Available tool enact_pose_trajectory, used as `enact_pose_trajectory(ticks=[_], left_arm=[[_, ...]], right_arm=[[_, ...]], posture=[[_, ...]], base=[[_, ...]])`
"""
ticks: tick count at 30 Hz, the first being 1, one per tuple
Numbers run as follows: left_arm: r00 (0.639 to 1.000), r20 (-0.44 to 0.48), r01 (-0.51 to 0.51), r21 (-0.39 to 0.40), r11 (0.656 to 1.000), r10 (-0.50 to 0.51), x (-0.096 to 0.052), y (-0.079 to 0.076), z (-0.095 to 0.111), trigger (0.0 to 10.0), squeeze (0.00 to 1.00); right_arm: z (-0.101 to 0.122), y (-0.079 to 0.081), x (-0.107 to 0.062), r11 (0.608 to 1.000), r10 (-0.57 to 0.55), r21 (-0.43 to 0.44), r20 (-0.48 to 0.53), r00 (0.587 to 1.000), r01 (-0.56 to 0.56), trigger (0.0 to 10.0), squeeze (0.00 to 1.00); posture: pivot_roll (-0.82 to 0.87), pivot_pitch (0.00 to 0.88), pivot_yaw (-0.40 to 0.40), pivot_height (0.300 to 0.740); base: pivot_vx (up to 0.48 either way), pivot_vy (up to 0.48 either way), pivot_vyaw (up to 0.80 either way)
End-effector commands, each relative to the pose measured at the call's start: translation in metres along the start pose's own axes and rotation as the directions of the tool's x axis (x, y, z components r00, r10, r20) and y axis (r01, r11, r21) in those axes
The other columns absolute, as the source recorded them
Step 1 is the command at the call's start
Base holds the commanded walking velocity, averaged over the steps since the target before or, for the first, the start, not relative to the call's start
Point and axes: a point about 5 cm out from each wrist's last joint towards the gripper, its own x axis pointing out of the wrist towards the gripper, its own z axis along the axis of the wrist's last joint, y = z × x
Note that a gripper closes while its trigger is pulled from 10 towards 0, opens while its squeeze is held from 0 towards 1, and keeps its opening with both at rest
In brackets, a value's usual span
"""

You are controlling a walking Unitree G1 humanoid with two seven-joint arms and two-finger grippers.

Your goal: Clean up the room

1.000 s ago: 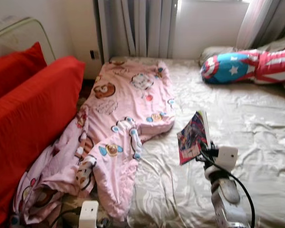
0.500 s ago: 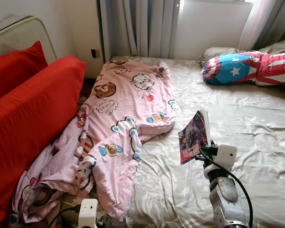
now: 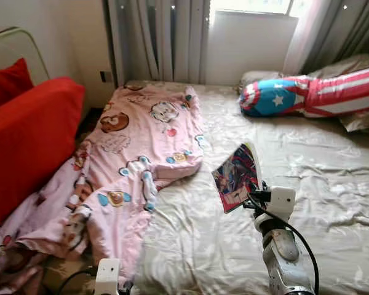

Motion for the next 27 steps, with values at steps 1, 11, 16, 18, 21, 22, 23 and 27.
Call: enact_pose_trajectory(ticks=[1, 11, 16, 18, 21, 22, 23, 27], left_arm=[[1.000, -0.020, 0.017, 0.005, 1.000, -0.017, -0.0004, -0.0066, -0.0045, 10.0, 0.00], [1.000, -0.018, 0.014, 0.005, 1.000, -0.014, -0.0004, -0.0052, -0.0040, 10.0, 0.00], [1.000, -0.018, 0.014, 0.006, 1.000, -0.014, -0.0005, -0.0047, -0.0042, 10.0, 0.00], [1.000, -0.019, 0.014, 0.007, 1.000, -0.014, -0.0005, -0.0045, -0.0043, 10.0, 0.00], [1.000, -0.018, 0.014, 0.007, 1.000, -0.014, -0.0005, -0.0042, -0.0043, 10.0, 0.00], [1.000, -0.019, 0.014, 0.007, 1.000, -0.014, -0.0006, -0.0041, -0.0044, 10.0, 0.00], [1.000, -0.019, 0.014, 0.007, 1.000, -0.013, -0.0006, -0.0040, -0.0045, 10.0, 0.00], [1.000, -0.019, 0.012, 0.007, 1.000, -0.012, -0.0007, -0.0039, -0.0047, 10.0, 0.00]], right_arm=[[0.0124, -0.0063, 0.0033, 1.000, -0.019, -0.001, 0.061, 0.998, 0.019, 10.0, 0.00], [0.0112, -0.0050, 0.0033, 1.000, -0.019, 0.002, 0.057, 0.998, 0.019, 10.0, 0.00], [0.0099, -0.0051, 0.0031, 1.000, -0.025, 0.003, 0.053, 0.998, 0.025, 10.0, 0.00], [0.0091, -0.0053, 0.0028, 1.000, -0.029, 0.005, 0.050, 0.998, 0.029, 10.0, 0.00], [0.0088, -0.0052, 0.0026, 1.000, -0.030, 0.007, 0.049, 0.998, 0.030, 10.0, 0.00], [0.0085, -0.0051, 0.0025, 1.000, -0.029, 0.006, 0.048, 0.998, 0.029, 10.0, 0.00], [0.0084, -0.0052, 0.0025, 1.000, -0.029, 0.006, 0.047, 0.998, 0.029, 10.0, 0.00], [0.0081, -0.0055, 0.0025, 1.000, -0.029, 0.005, 0.047, 0.998, 0.029, 10.0, 0.00]], posture=[[-0.05, 0.000, -0.051, 0.739], [-0.05, 0.000, -0.048, 0.739], [-0.05, 0.000, -0.044, 0.739], [-0.05, 0.000, -0.045, 0.739], [-0.05, 0.000, -0.045, 0.739], [-0.05, 0.000, -0.045, 0.739], [-0.05, 0.000, -0.045, 0.739], [-0.05, 0.000, -0.044, 0.739]], base=[[0.000, -0.480, 0.00], [0.000, -0.480, 0.00], [0.000, -0.480, 0.00], [0.000, -0.480, 0.00], [0.000, -0.480, 0.00], [0.000, -0.480, 0.00], [0.000, -0.480, 0.00], [0.000, -0.480, 0.00]])
